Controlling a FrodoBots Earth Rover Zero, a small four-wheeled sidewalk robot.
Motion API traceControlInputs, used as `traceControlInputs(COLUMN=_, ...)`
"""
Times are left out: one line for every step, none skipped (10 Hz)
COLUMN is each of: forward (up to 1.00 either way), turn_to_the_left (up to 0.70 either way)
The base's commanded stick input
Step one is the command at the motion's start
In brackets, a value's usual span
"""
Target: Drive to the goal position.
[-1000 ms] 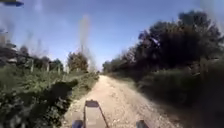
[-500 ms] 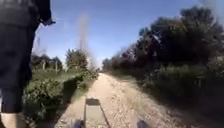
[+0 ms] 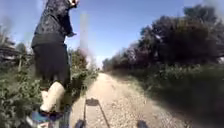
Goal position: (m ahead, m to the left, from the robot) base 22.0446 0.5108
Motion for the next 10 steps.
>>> traceControlInputs(forward=0.70, turn_to_the_left=0.00)
traceControlInputs(forward=0.70, turn_to_the_left=0.00)
traceControlInputs(forward=0.70, turn_to_the_left=0.00)
traceControlInputs(forward=0.70, turn_to_the_left=0.00)
traceControlInputs(forward=0.70, turn_to_the_left=0.00)
traceControlInputs(forward=0.70, turn_to_the_left=0.00)
traceControlInputs(forward=0.70, turn_to_the_left=0.00)
traceControlInputs(forward=0.70, turn_to_the_left=0.00)
traceControlInputs(forward=0.70, turn_to_the_left=0.00)
traceControlInputs(forward=0.70, turn_to_the_left=0.00)
